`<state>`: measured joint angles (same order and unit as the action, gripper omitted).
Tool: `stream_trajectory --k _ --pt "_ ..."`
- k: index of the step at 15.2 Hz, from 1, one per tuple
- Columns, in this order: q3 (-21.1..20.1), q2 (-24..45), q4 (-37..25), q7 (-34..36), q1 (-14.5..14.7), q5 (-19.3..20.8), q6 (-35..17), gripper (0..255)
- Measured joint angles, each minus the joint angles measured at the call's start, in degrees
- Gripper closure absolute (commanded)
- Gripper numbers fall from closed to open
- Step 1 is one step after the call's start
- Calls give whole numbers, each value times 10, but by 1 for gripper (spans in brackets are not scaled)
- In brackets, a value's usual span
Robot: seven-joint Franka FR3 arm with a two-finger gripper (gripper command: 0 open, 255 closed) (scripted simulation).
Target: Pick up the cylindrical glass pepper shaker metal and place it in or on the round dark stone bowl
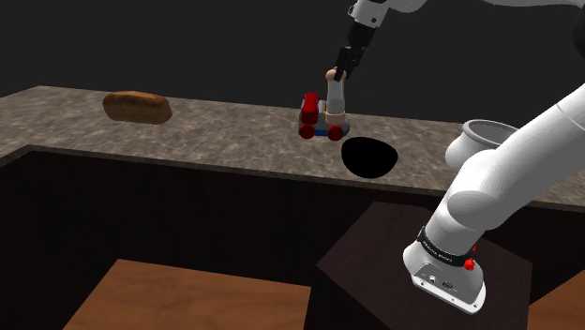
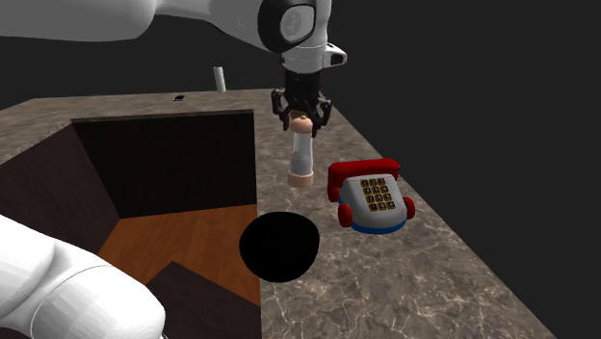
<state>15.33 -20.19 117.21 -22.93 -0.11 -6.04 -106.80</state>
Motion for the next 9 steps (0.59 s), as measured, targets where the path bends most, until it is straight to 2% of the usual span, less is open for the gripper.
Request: stream_trajectory --k 9 --pt "1 -149 57 -4 -30 36 91 255"
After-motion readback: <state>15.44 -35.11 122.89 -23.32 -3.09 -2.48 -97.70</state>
